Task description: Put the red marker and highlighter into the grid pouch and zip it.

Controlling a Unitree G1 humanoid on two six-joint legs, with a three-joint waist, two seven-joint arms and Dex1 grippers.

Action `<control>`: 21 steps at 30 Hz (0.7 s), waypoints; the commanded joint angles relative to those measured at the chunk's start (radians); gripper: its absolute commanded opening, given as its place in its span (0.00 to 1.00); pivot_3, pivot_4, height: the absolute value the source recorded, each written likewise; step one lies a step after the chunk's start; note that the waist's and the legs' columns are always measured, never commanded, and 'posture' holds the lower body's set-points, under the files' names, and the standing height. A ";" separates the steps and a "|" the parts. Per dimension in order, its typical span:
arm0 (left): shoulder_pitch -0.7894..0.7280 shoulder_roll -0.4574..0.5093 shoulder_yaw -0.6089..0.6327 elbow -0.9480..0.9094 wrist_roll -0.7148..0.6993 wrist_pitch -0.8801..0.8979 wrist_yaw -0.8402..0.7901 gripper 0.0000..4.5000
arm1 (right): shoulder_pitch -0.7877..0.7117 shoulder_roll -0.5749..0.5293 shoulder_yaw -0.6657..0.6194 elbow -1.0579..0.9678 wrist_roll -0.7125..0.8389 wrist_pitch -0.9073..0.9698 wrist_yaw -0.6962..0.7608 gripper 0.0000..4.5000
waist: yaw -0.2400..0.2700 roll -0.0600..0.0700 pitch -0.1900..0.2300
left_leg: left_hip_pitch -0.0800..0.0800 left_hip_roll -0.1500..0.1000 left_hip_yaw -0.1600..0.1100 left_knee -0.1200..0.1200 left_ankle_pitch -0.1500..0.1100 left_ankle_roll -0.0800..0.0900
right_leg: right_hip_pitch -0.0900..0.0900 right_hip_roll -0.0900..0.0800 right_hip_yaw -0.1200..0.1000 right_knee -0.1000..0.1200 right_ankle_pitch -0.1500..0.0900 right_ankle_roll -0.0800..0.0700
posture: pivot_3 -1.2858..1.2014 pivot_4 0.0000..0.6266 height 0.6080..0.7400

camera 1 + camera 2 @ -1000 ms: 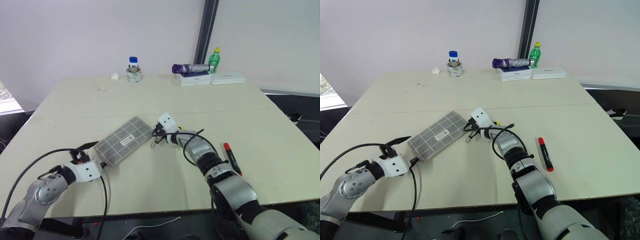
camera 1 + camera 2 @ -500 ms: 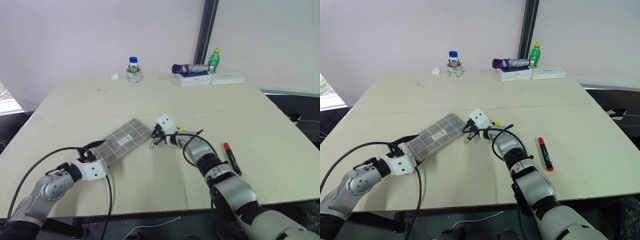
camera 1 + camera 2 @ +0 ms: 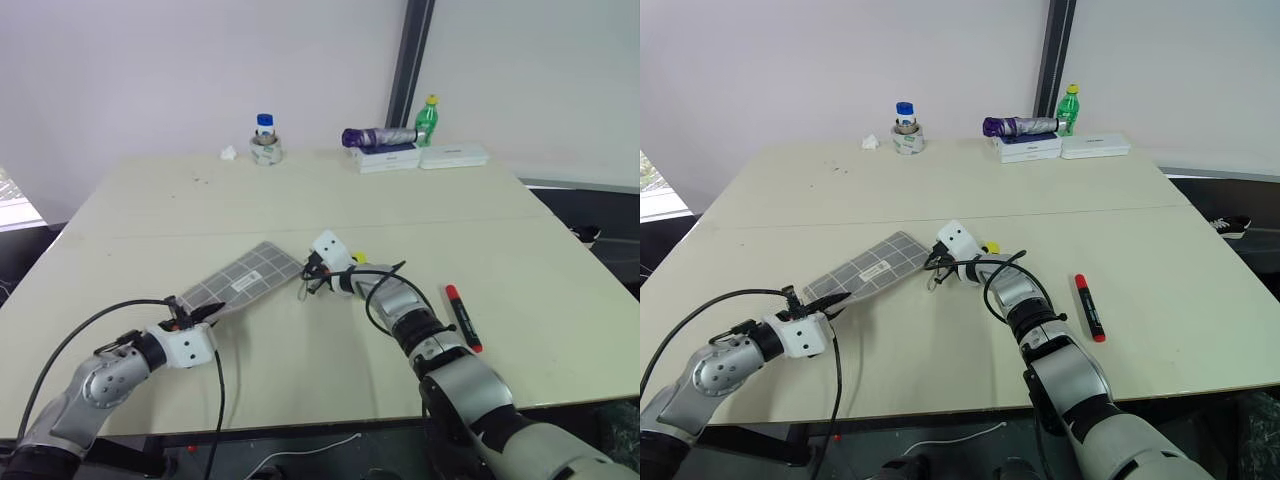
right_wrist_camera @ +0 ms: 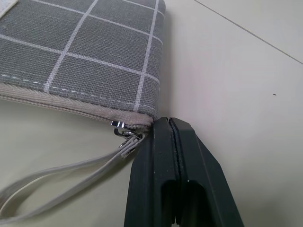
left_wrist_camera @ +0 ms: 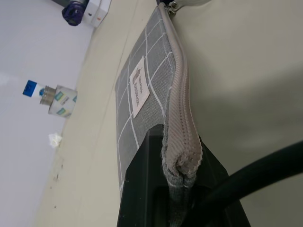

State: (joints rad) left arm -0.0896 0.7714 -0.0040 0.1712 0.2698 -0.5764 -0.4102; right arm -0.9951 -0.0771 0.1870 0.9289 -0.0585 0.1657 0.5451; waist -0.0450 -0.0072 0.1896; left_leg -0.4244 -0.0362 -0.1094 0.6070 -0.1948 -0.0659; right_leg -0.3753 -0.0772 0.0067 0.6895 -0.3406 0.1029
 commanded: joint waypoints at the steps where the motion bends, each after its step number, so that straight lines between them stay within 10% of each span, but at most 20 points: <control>1: 0.011 -0.031 0.058 -0.078 -0.115 0.071 -0.007 0.01 | -0.013 -0.015 -0.008 -0.084 -0.018 -0.047 -0.035 0.00 | 0.000 0.000 0.000 | 0.000 0.000 0.000 0.000 0.000 0.000 | 0.000 0.000 0.000 0.000 0.000 0.000 | 0.52 0.24 0.98; 7: 0.011 -0.103 0.110 -0.250 -0.242 0.303 -0.013 0.00 | 0.009 -0.102 -0.039 -0.283 0.006 0.022 0.002 0.12 | 0.002 0.000 0.000 | -0.001 0.000 0.000 0.001 0.000 0.000 | 0.000 0.000 0.000 0.000 0.000 0.000 | 0.52 0.24 0.98; 13: 0.011 -0.177 0.112 -0.356 -0.242 0.420 0.013 0.00 | 0.093 -0.137 -0.108 -0.565 0.117 0.274 0.043 0.74 | -0.001 0.000 0.000 | 0.000 0.000 0.000 0.001 0.000 0.000 | 0.001 0.001 0.000 0.000 0.000 0.000 | 0.52 0.24 0.98; 21: 0.005 -0.240 0.081 -0.407 -0.231 0.470 0.010 0.00 | 0.158 -0.105 -0.099 -0.685 0.163 0.400 0.024 0.74 | 0.001 0.000 0.000 | 0.000 0.000 0.000 0.003 0.000 0.000 | 0.001 0.001 0.000 0.001 0.000 0.000 | 0.52 0.24 0.98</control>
State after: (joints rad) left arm -0.0757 0.5344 0.0694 -0.1949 0.0410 -0.1045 -0.4053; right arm -0.8258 -0.1890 0.0929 0.2785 0.0942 0.5690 0.5833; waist -0.0435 -0.0075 0.1894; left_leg -0.4247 -0.0358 -0.1096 0.6100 -0.1948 -0.0659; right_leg -0.3741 -0.0761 0.0072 0.6904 -0.3405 0.1029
